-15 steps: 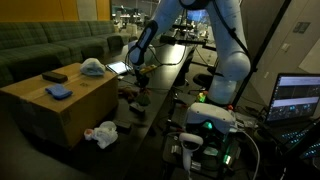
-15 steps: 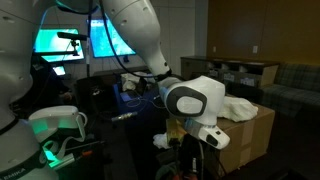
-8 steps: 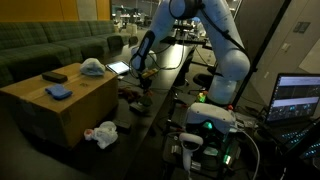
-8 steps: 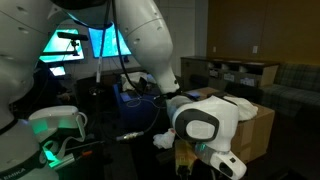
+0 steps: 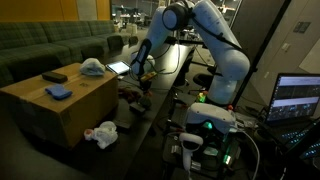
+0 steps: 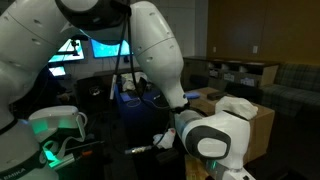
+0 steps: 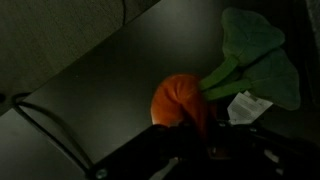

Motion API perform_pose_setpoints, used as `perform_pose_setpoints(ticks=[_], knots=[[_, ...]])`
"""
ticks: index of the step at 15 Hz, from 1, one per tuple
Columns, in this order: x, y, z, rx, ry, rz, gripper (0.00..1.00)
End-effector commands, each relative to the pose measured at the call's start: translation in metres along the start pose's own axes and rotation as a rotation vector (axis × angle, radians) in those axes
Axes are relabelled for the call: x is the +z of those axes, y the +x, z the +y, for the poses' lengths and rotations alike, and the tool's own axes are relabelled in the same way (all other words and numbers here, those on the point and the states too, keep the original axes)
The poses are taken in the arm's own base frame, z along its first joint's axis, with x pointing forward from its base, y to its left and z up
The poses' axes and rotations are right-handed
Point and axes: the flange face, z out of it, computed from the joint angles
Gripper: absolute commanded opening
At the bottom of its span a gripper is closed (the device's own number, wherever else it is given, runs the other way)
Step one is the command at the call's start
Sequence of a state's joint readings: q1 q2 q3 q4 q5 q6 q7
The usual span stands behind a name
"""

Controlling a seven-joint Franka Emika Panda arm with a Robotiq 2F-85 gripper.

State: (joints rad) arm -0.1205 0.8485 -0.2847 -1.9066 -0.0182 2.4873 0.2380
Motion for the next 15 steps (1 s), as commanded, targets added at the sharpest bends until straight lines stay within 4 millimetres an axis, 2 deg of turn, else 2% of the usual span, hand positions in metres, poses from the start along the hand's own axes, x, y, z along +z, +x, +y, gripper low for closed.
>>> perform_pose_setpoints(ticks=[1,2,5,8,11,13,15], knots=[[0.0,0.021,-0.002,0.038,-0.019,0.037,0.44],[-0.004,0.023,-0.003,0.041,-0.012,0.045,0.51],[-0.029,0.02,-0.011,0.028,0.007,0.107,0.74],[-0.061,0.011,-0.02,-0.008,0.049,0.191,0.97],[-0.089,-0.005,-0.04,-0.061,0.109,0.272,1.0],[-0.097,-0.018,-0.053,-0.101,0.143,0.303,1.0],[-0.094,-0.033,-0.069,-0.15,0.18,0.316,1.0]])
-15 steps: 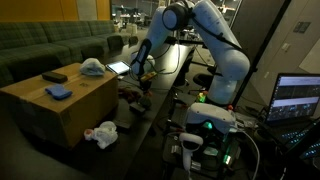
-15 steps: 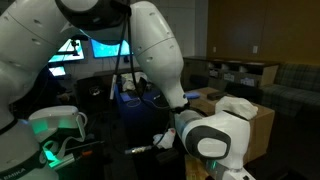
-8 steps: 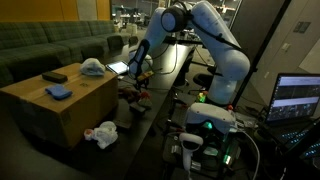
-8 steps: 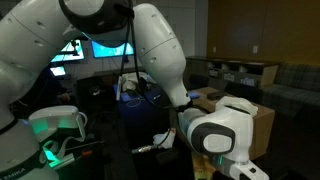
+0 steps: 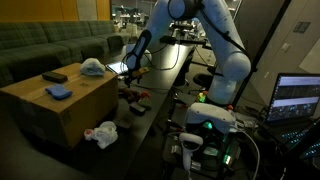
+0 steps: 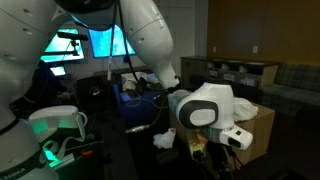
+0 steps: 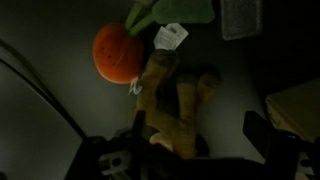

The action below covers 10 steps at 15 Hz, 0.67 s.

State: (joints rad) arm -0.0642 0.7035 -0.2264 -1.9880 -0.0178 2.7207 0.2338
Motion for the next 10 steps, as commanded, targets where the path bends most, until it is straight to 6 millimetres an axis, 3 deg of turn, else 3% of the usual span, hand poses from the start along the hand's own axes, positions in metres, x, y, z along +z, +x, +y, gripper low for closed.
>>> perform_pose_setpoints(ticks=[1,5,10], knots=[[-0.011,-0.031,-0.02,-0.087,0.085,0.031,1.0],[0.008,-0.059,-0.046,-0.179,0.162,0.0,1.0],[0.033,-0.077,-0.053,-0.252,0.191,-0.069,1.0]])
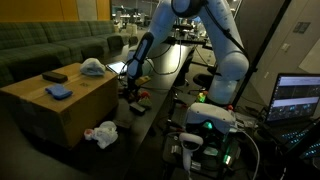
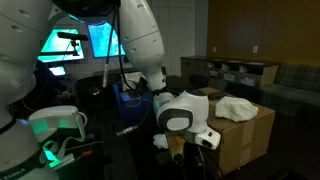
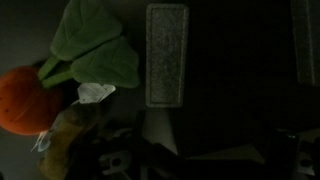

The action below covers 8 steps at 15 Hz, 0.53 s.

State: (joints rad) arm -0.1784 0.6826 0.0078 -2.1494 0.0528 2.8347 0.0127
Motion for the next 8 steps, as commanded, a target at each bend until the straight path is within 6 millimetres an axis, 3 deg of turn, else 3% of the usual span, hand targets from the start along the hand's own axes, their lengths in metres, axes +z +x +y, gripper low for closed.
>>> perform_pose_setpoints(ticks=[1,8], knots=[[0.012,-0.007,0.005,-0.042,0.018,-0.022,1.0],[0.051,-0.018,0.007,-0.091,0.024,-0.093,1.0]])
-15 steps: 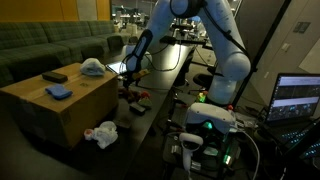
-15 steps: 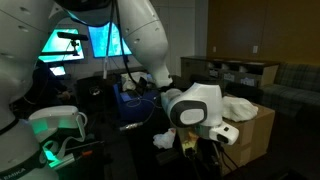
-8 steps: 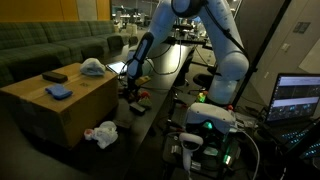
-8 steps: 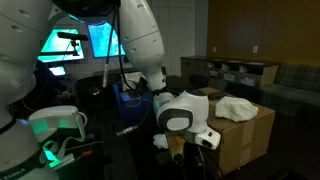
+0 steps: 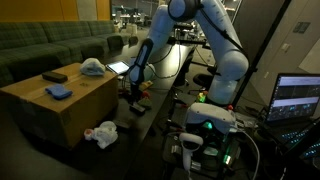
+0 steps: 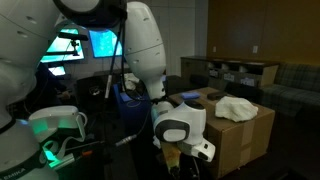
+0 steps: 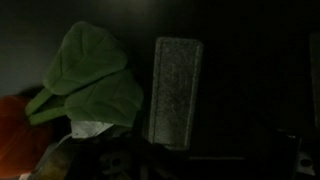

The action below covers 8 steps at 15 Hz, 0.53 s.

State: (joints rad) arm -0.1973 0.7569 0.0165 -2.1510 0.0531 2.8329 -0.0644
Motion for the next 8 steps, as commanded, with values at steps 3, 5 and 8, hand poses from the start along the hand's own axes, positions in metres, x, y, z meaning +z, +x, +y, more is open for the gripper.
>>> perform_pose_setpoints(ticks=[3,5,8], knots=[[0.025,0.004,0.003,-0.042,0.021,-0.038,1.0],[0.033,0.006,0.007,-0.045,0.024,-0.048,1.0],[0.045,0.003,0.006,-0.052,0.007,-0.008,1.0]])
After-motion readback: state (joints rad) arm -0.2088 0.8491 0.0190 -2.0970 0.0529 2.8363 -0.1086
